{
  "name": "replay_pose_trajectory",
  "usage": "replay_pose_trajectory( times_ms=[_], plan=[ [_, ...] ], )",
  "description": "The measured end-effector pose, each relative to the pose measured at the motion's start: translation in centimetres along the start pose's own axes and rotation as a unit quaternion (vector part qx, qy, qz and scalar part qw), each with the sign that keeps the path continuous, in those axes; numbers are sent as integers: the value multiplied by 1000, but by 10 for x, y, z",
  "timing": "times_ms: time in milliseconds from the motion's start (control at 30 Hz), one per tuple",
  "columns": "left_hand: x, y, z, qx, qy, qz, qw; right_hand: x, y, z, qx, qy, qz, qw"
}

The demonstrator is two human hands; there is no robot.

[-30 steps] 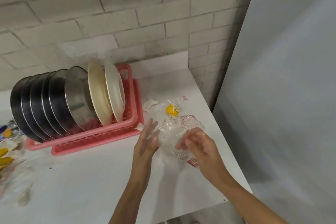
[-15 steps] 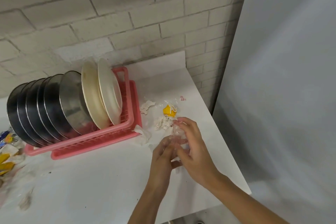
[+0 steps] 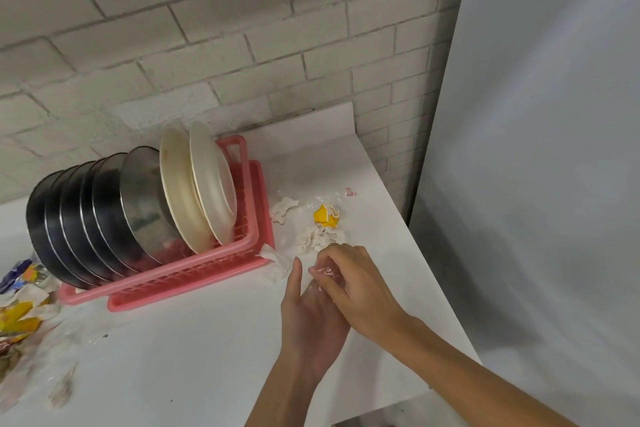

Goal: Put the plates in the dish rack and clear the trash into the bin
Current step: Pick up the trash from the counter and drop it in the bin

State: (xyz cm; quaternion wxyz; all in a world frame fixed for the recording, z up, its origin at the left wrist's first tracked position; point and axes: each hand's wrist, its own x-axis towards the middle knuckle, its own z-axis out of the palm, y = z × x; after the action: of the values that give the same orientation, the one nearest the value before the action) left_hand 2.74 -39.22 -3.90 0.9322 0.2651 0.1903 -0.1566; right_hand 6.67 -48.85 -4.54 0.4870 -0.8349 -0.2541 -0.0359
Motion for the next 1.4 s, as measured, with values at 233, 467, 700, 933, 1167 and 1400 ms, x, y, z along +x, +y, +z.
replay_pose_trajectory(
  times_ms=[233,467,700,933,1167,1400],
  plan=[
    [10,7,16,61,112,30,991,12,-10,10,-23,-10,67,997],
    [16,-1,9,16,166,54,985,18,8,32,-183,-15,18,983],
    [6,6,-4,42,176,75,981,2,16,51,-149,-112,7,982],
    [0,19,-32,132,256,92,953,-7,11,44,10,-158,37,987],
    [-11,54,-82,170,326,156,917,-30,44,27,-21,-120,36,992],
    [3,50,-121,390,366,214,817,-47,78,6,-94,-97,68,988]
  ],
)
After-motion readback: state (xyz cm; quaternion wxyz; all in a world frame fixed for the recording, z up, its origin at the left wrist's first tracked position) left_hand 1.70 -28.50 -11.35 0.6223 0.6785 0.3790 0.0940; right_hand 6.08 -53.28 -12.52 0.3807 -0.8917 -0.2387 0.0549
